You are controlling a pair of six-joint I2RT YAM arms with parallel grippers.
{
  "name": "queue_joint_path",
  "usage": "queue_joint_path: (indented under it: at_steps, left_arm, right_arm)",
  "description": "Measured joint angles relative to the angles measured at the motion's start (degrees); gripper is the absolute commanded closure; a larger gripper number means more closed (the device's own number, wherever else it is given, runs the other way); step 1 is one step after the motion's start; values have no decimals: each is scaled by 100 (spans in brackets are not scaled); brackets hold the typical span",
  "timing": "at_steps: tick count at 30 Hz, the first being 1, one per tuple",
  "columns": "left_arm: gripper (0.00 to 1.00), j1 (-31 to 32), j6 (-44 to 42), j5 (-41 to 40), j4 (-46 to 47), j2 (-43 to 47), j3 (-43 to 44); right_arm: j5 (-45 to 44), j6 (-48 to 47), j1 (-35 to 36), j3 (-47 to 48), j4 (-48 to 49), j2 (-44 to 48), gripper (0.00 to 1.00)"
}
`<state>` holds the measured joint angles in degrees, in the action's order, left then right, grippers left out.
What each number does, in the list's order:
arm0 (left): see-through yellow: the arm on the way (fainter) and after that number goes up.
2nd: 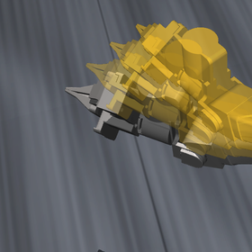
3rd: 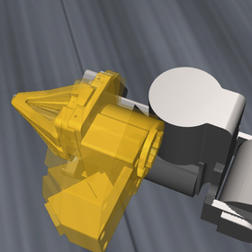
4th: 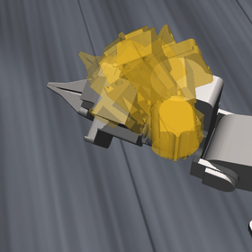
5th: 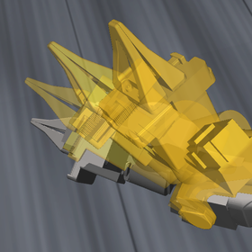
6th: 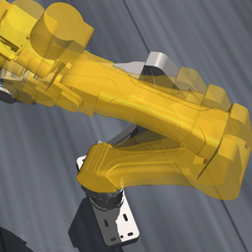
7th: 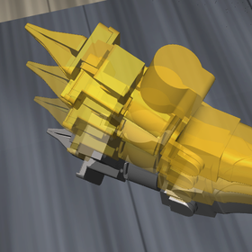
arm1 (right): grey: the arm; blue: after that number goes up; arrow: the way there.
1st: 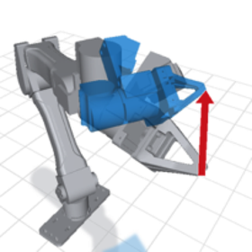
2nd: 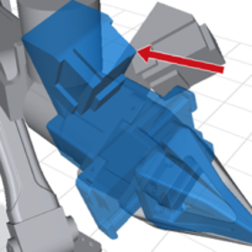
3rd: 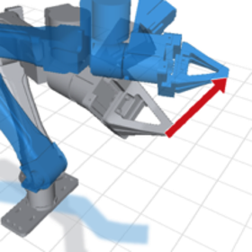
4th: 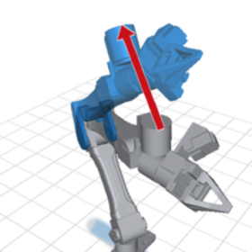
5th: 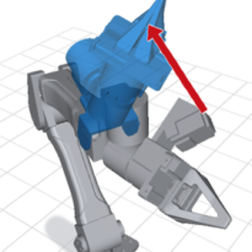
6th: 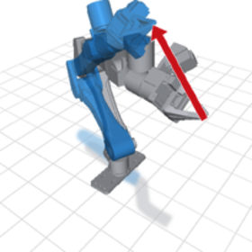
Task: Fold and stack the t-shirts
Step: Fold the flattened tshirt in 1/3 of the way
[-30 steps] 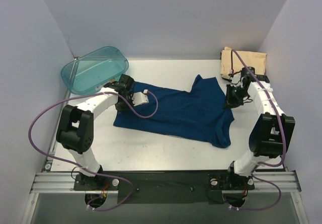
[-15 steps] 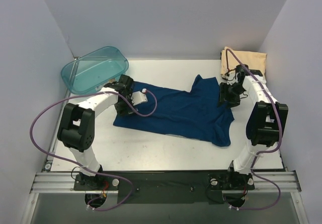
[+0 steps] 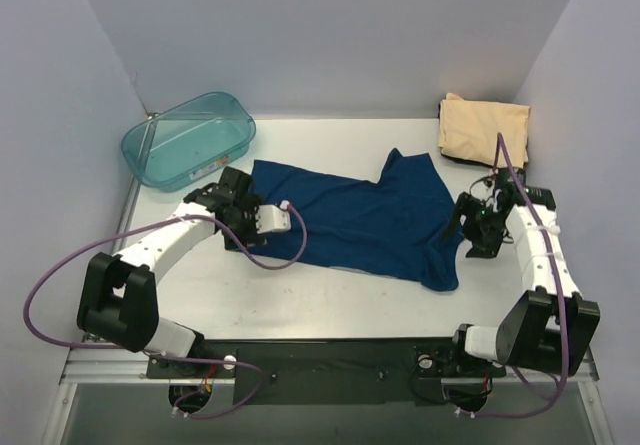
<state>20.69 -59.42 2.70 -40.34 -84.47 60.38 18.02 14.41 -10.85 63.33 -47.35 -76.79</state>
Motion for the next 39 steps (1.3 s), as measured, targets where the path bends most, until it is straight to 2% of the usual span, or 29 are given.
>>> queue_joint_path:
  at_steps: [3,8,10,11,12,14,16,17,18,19,22,23,29,34,39]
  left_arm:
    - [13,267,-380,90,131,57,-614]
    - [12,520,-802,-2,645,-216,-1252]
    - [21,612,-918,-111,918,-251,-1342]
    - [31,656,-960,-142,1086,-247,-1375]
    - [35,680,-1003,-181,1231,-249,-1410]
    - [50,708,-1062,-249,1565,-254,-1523]
    - [69,713,-1119,-302,1847,-260,-1644]
    - [88,713,-1132,-319,1961,-262,-1705]
    - [98,713,-1147,-339,2044,-267,-1764]
    - [100,721,-1126,-348,2096,-269,-1810]
    - [100,776,-1051,-437,2149,-278,-1845]
    - [100,778,-997,-459,2144,-278,-1840]
    - [100,772,-726,-599,1707,-210,-1768]
    - [100,616,-734,-603,560,361,-1843]
    - [100,627,-787,-323,-466,1189,-2041]
  right_arm:
    - [151,481,-374,-1047,173,603,33]
    - [133,1224,-1379,-2037,361,1163,33]
    - [140,1493,-1504,-2369,568,1338,33]
    - [166,1631,-1565,-2566,667,1410,34]
    - [197,1766,-1628,-2778,782,1456,35]
    - [245,2035,-1792,-3193,1001,1456,38]
    - [267,2299,-1958,-3526,1211,1351,47]
    - [297,2430,-2031,-3652,1338,1268,55]
    - [339,2551,-2079,-3751,1471,1174,60]
    - [452,2677,-2118,-3770,1517,1067,71]
    - [723,2957,-2138,-3805,1882,804,89]
    - [824,3064,-2138,-3823,2041,706,100]
    - [1167,3200,-2457,-3910,2437,555,100]
    - [1137,2798,-3595,-3842,2149,553,100]
    - [1034,2337,-3792,-3547,1620,442,100]
